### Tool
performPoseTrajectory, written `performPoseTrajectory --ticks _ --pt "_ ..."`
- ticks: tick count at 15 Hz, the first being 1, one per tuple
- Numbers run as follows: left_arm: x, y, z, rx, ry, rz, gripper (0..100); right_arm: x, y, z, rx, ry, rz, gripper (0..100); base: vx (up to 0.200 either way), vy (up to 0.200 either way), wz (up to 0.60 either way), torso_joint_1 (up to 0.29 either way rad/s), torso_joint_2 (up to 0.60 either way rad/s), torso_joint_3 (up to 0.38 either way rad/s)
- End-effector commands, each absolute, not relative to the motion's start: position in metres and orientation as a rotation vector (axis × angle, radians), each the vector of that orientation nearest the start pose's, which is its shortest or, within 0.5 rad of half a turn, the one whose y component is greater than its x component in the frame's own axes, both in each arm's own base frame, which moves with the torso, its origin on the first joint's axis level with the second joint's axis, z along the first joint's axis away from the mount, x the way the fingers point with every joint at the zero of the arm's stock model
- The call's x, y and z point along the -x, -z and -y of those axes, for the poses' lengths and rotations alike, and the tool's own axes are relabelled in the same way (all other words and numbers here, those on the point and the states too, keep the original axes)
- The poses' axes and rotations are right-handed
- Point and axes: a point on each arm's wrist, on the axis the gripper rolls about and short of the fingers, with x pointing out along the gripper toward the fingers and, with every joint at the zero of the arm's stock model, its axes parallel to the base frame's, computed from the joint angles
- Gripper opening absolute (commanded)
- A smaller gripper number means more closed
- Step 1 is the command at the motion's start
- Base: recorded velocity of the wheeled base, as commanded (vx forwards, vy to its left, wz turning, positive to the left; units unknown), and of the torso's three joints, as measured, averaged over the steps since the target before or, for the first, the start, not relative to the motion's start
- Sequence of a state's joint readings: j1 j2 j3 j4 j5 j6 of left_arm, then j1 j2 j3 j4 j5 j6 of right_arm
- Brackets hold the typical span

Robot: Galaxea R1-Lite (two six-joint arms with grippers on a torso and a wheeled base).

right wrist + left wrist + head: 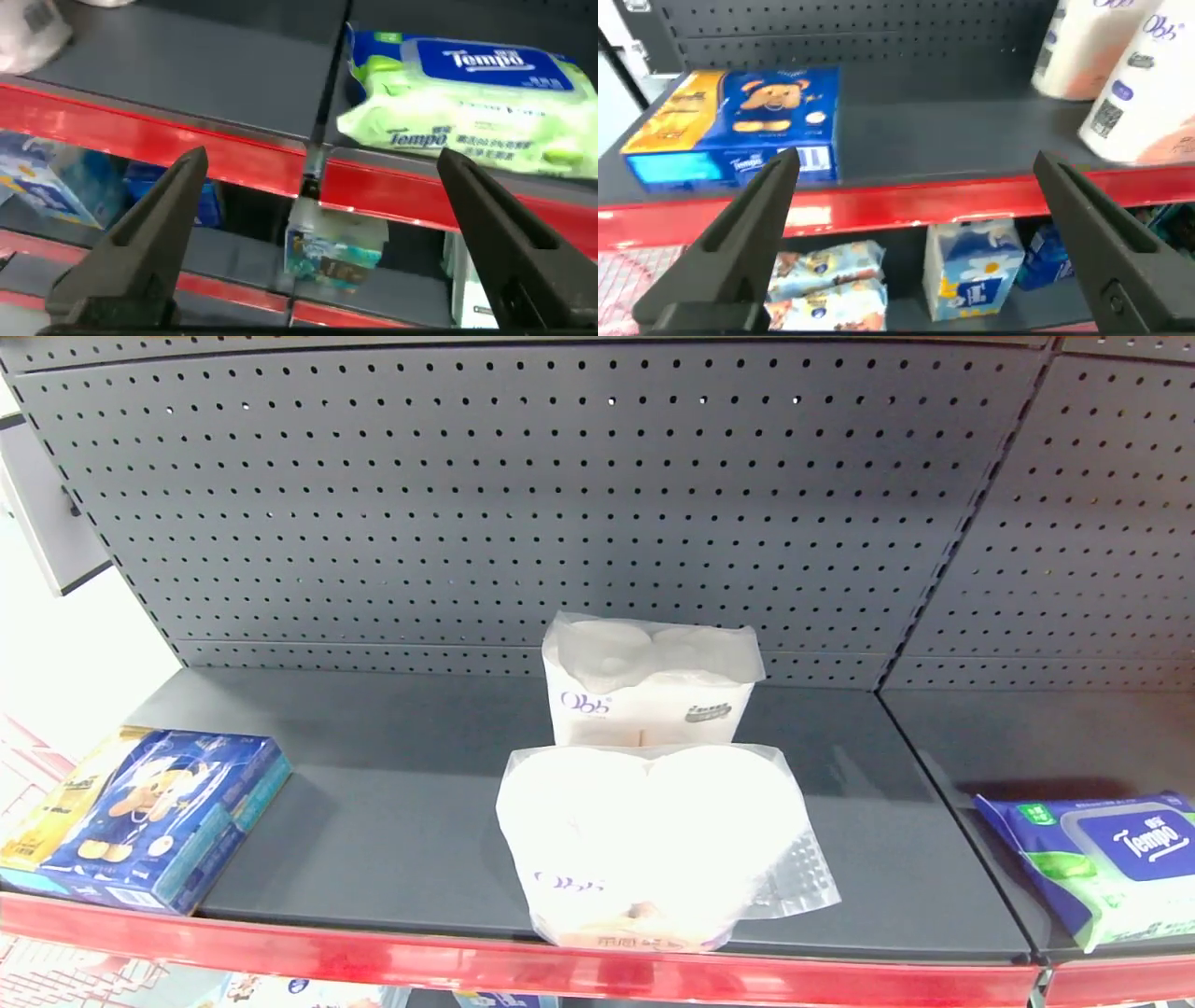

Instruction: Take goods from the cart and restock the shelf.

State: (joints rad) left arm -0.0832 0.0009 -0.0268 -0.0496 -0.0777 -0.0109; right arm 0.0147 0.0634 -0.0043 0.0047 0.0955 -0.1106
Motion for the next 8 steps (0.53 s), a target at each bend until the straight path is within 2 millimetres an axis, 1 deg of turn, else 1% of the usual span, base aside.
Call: performPoseTrajectory --ticks 1,2,3,5,7,8 --pt "0.0233 -0.081 -0.0005 0.016 0.143 0.045 100 0.0227 -0.0747 0.0012 0.025 0.061 -0.01 100 0.0 0.0 0.0 0.0 0.0 0.0" --pt "0.023 -0.0805 -0.0014 0.018 0.103 0.045 100 0.0226 -0.0748 0.0015 0.003 0.074 -0.011 100 0.0 0.0 0.0 0.0 0.0 0.0" --pt "0.0228 -0.0807 -0.0021 0.019 0.069 0.05 100 0.0226 -0.0746 0.001 0.04 0.047 -0.013 100 0.0 0.0 0.0 0.0 0.0 0.0" --pt "0.0228 -0.0805 -0.0032 0.03 0.022 0.049 100 0.0226 -0.0748 0.0005 0.051 0.026 -0.011 100 0.0 0.0 0.0 0.0 0.0 0.0" --pt "0.0229 -0.0751 -0.0035 0.038 0.007 -0.009 100 0.0226 -0.0748 0.0007 0.04 0.035 -0.011 100 0.0 0.0 0.0 0.0 0.0 0.0" --pt "0.0227 -0.0749 -0.0033 0.019 0.015 -0.006 100 0.0226 -0.0748 0.0008 0.04 0.038 -0.012 100 0.0 0.0 0.0 0.0 0.0 0.0"
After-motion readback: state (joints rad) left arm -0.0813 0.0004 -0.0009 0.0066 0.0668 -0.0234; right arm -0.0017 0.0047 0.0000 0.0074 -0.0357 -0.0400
